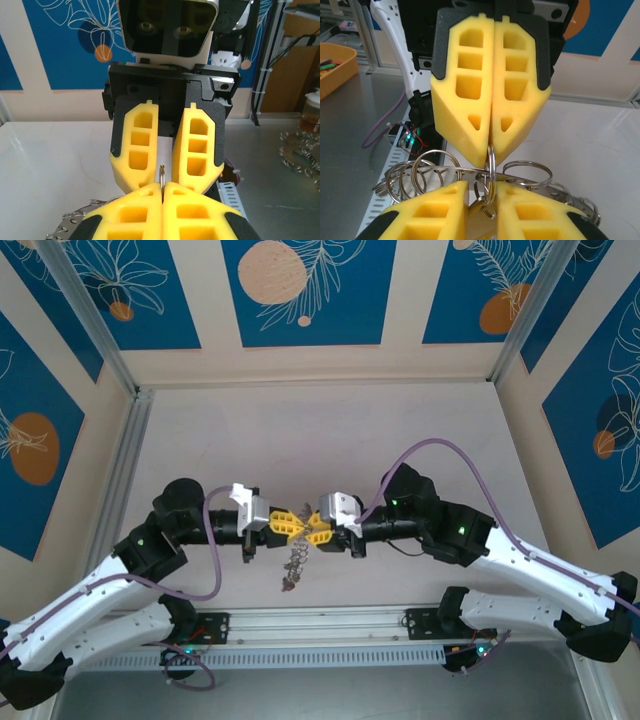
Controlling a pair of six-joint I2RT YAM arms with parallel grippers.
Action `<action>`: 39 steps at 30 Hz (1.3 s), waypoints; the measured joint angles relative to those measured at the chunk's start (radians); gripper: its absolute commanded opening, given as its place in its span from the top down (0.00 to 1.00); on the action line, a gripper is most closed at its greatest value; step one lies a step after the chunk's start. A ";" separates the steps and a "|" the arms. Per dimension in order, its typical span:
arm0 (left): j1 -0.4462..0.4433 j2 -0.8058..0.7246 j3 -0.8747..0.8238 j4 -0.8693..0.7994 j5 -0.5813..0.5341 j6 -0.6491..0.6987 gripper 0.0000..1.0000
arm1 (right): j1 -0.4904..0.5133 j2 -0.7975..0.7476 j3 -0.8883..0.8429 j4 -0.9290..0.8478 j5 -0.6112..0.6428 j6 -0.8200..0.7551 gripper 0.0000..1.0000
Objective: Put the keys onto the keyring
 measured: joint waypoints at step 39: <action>0.034 0.039 -0.154 0.447 0.131 -0.246 1.00 | -0.054 -0.084 -0.077 0.131 -0.087 0.079 1.00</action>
